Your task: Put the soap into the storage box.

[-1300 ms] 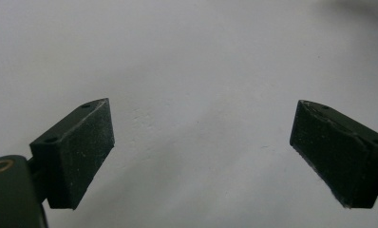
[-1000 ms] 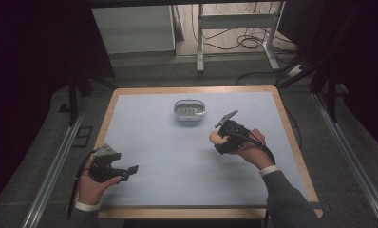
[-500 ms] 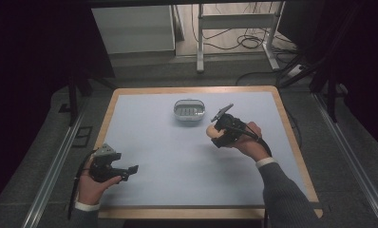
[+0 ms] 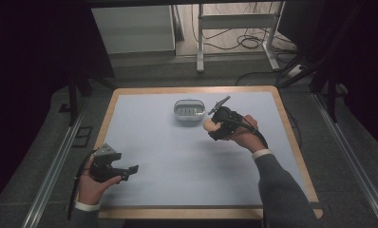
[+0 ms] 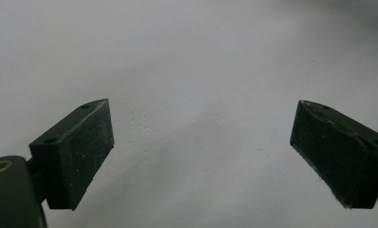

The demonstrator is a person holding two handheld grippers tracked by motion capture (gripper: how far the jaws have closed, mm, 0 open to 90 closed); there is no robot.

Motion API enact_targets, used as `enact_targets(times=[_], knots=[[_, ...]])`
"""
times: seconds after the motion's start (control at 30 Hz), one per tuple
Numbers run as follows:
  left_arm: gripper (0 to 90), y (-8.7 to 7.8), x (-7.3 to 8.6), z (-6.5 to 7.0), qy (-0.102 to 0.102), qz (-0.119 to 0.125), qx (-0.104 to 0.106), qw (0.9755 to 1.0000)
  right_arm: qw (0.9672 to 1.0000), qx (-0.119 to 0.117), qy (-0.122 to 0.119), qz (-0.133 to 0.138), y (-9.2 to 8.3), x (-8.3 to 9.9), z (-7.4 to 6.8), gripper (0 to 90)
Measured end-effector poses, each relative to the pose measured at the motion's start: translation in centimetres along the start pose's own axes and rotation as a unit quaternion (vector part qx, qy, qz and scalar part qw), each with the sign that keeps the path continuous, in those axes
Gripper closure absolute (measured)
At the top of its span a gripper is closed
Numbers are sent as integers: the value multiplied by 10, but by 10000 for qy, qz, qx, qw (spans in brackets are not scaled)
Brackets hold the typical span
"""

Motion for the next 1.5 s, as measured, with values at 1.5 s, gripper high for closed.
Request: enact_targets(times=[1.5], knots=[[72, 6, 0, 2, 82, -70, -20, 9999, 9999, -73, -86, -92, 30, -44, 30, 325]])
Point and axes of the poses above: each handheld gripper's, and its own axes: y roughly forward along the jaws, x roughly out of its underside, z roughly to its right, the point moved 3 cm from there along y, roughly forward along the jaws, and after that the axes turned 3 degrees about y, right-handed, at the moved point
